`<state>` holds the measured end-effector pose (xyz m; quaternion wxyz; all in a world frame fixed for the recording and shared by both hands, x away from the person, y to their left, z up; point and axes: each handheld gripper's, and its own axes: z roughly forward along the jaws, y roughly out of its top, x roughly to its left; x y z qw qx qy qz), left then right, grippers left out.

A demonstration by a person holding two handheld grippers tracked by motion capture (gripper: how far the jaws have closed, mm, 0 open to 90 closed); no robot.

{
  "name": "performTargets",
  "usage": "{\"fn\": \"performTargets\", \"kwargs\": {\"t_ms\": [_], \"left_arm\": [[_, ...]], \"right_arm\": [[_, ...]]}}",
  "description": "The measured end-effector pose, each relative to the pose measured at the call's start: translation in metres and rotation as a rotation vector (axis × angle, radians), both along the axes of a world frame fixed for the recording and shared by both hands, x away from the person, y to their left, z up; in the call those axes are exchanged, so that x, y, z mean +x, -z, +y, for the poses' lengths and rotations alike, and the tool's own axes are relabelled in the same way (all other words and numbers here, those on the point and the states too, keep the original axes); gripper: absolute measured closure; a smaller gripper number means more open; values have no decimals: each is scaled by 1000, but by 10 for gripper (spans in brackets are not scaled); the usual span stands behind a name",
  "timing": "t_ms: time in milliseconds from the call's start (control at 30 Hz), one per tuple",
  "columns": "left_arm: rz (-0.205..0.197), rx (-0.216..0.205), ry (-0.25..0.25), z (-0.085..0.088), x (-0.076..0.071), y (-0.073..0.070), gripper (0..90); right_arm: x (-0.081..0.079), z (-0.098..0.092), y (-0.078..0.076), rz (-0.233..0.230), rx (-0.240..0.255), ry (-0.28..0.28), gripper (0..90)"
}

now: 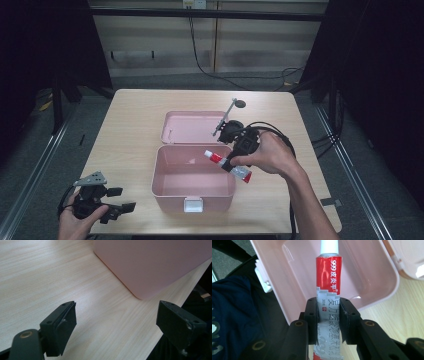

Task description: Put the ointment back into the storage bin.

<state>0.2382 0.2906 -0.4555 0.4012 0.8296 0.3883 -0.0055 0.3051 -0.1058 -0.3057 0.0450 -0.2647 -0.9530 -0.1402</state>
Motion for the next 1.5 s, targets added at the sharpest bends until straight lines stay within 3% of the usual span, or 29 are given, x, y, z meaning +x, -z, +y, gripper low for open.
{"fn": "performTargets", "kwargs": {"t_ms": [267,633,1133,1500], "left_arm": [[2,-6,12,0,0,0,162],[-8,-20,7,2,0,-2,162],[-10,-9,2,1,0,-1,162],[-14,-6,-2,2,0,-1,163]], "right_arm": [[2,22,-2,-4,-8,-69,708],[4,44,8,7,-21,-142,708],[4,63,23,22,-20,-234,708],[0,73,38,50,-56,-281,708]]}}
